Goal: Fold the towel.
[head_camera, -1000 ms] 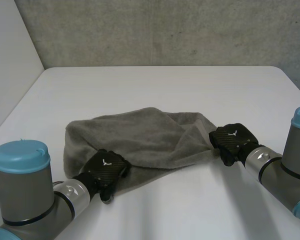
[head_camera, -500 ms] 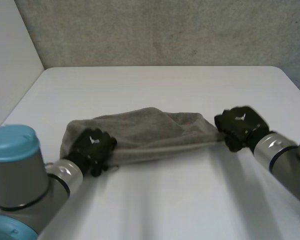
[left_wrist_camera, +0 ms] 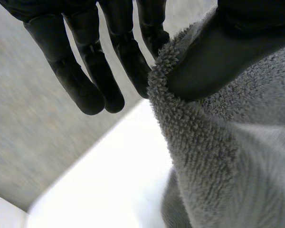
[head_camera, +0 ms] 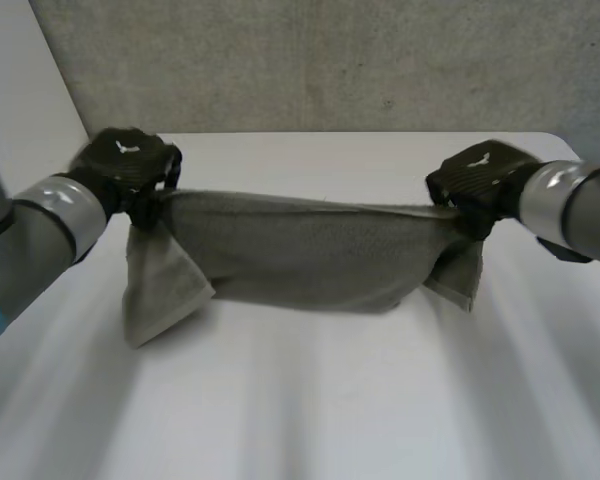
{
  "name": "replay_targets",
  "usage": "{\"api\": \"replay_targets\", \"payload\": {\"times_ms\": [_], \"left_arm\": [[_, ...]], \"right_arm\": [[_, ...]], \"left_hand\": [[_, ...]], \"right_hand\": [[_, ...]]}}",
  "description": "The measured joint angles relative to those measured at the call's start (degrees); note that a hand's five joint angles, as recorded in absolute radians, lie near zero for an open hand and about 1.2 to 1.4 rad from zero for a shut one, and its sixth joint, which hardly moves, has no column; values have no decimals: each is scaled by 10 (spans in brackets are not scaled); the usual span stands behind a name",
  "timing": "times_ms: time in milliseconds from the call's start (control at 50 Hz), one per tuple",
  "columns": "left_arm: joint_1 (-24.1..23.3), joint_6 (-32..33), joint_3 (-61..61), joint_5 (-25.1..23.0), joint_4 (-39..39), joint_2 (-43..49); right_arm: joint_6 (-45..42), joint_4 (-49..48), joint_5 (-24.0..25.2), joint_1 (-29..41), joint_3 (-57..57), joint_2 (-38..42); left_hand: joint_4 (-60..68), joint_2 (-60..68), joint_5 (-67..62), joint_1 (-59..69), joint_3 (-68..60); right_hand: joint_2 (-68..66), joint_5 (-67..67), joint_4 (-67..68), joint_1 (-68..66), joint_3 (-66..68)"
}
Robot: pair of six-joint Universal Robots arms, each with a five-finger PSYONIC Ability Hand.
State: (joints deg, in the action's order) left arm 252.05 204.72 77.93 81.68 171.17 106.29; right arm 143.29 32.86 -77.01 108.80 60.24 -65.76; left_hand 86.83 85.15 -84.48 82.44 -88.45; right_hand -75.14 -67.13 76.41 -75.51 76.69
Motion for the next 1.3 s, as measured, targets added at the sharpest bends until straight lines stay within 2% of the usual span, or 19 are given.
{"api": "replay_targets", "payload": {"times_ms": [140, 220, 300, 360, 460, 520, 580, 680, 780, 840, 940, 1100, 1300], "left_arm": [[-5, 1, -153, 5, -61, 132], [-9, -4, -250, 11, -62, 172], [-23, -29, -346, 24, -8, 184], [-37, -72, -384, 35, 66, 168], [-44, -158, -393, 43, 174, 113], [-41, -196, -376, 42, 201, 89], [-36, -207, -342, 36, 205, 77], [-29, -165, -266, 14, 194, 78], [-25, -45, -139, -35, 187, 87], [-21, 26, -63, -60, 188, 90], [-11, 106, 45, -81, 194, 92], [-1, 154, 145, -84, 196, 87], [0, 199, 170, -73, 198, 90]], "right_arm": [[-52, 15, -66, 45, -126, 123], [-69, -32, -114, 62, -214, 170], [-72, -138, -149, 77, -297, 191], [-65, -254, -157, 85, -309, 172], [-55, -416, -150, 89, -240, 87], [-52, -455, -141, 88, -186, 47], [-54, -448, -132, 87, -143, 27], [-67, -371, -123, 85, -92, 21], [-89, -272, -113, 84, -20, 26], [-100, -237, -102, 82, 33, 28], [-107, -218, -80, 65, 132, 23], [-92, -240, -59, 42, 260, -26], [-46, -292, -53, 38, 335, -56]], "left_hand": [[0, 0, -2, 0, 0], [0, 0, -2, 0, -1], [0, 0, -2, 0, -1], [0, 0, -5, 0, -1], [0, 0, -5, 0, -1], [0, 0, -5, 0, -1], [0, 0, -5, 0, -1], [0, 0, -5, 0, -1], [0, 0, -5, 0, -1], [0, 0, -5, 0, -1], [0, 0, -5, 0, -1], [0, 0, -5, 0, -1], [0, 0, -5, 0, -1]], "right_hand": [[-7, -4, 0, -2, 0], [-7, -4, 2, -2, 0], [-7, -4, 2, -3, 0], [-7, -4, 2, -4, 0], [-7, -6, 2, -5, 0], [-7, -7, 2, -5, 0], [-7, -7, 2, -5, 0], [-7, -7, 2, -5, 0], [-7, -7, 2, -5, 0], [-7, -7, 2, -5, 0], [-7, -7, 2, -5, 0], [-7, -7, 2, -5, 0], [-7, -7, 2, -5, 0]]}}
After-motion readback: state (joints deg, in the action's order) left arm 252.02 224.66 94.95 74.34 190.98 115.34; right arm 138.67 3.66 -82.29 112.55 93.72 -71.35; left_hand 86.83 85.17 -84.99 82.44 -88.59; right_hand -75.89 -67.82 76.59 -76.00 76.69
